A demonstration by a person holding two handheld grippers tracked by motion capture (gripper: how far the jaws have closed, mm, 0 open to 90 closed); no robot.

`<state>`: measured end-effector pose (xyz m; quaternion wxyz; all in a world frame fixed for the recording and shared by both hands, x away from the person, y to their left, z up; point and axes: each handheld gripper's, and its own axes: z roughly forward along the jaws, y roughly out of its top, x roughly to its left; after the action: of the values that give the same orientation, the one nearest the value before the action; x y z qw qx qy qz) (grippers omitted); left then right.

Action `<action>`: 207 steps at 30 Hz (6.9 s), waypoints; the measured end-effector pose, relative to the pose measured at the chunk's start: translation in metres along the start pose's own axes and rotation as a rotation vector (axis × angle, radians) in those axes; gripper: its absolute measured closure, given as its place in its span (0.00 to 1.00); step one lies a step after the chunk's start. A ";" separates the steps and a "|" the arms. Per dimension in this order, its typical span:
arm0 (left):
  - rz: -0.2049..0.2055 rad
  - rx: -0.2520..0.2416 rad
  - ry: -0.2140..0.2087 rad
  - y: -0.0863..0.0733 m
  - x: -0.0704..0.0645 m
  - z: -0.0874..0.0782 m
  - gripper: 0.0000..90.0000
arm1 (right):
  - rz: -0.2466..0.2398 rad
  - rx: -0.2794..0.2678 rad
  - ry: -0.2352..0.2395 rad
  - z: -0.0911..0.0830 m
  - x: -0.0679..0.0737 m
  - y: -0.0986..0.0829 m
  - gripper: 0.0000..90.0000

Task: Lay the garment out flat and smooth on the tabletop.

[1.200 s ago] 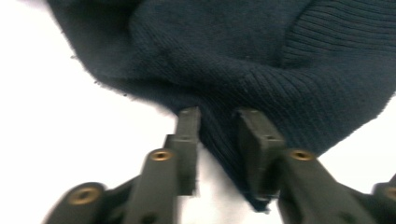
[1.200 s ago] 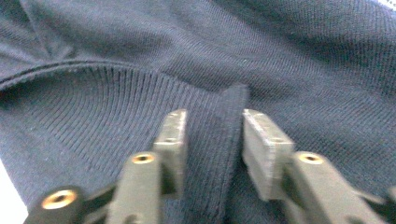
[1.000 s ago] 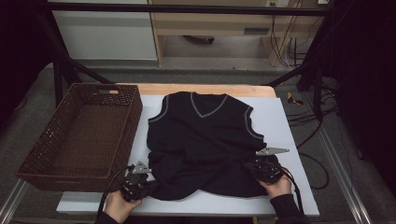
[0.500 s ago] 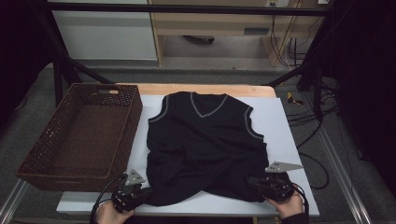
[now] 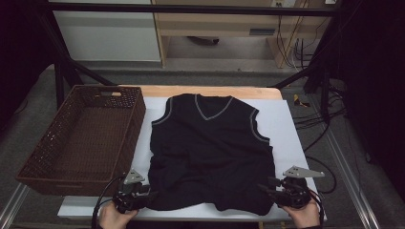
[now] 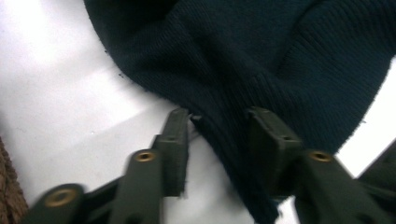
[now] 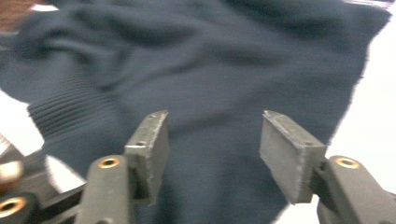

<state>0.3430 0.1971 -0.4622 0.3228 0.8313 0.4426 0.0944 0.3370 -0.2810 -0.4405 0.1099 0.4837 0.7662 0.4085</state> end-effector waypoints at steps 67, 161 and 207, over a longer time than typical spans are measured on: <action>0.014 -0.016 -0.057 0.001 -0.001 -0.049 0.88 | -0.111 0.277 0.105 0.006 0.020 -0.006 0.89; 0.048 -0.023 0.092 0.024 0.007 0.018 0.37 | -0.035 0.102 -0.226 0.023 -0.044 0.004 0.37; 0.136 -0.096 0.006 0.014 -0.008 -0.010 0.51 | -0.053 0.061 -0.144 0.005 -0.037 -0.005 0.46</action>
<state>0.3432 0.1896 -0.4442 0.3538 0.8427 0.3810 0.1396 0.3548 -0.3101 -0.4557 0.1609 0.4944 0.7809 0.3462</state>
